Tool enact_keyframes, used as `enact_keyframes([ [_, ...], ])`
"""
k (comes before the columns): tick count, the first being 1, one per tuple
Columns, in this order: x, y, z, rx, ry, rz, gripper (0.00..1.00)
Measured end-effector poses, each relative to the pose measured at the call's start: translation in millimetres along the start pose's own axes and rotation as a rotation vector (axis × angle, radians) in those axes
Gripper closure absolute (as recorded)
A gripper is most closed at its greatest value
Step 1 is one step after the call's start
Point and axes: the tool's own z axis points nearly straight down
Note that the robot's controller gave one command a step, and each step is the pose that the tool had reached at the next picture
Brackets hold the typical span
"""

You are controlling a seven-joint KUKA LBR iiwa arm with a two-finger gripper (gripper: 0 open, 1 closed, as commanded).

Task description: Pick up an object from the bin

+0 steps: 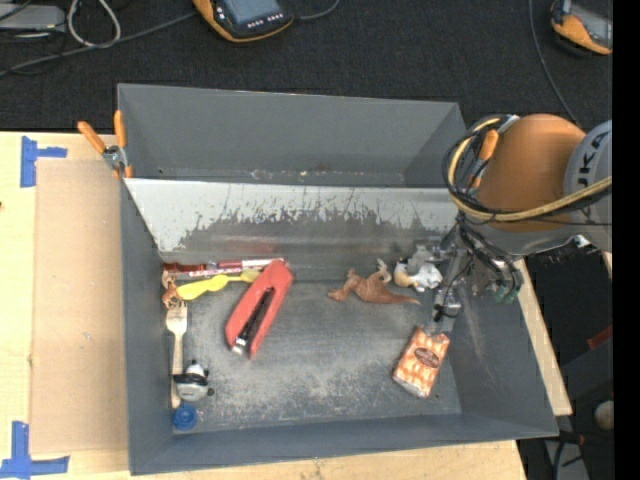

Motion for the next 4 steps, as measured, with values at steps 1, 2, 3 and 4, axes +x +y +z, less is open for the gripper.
enact_keyframes([
  [1, -1.9, 0.3, -4.2, 0.001, -0.007, -0.002, 0.0],
  [2, 44.0, -4.6, 20.0, -0.001, -0.007, 0.111, 0.0],
  [3, 59.6, -14.9, 24.5, 0.0, -0.006, 0.012, 0.0],
  [4, 101.6, -21.2, 64.4, -0.001, -0.003, -0.072, 0.0],
])
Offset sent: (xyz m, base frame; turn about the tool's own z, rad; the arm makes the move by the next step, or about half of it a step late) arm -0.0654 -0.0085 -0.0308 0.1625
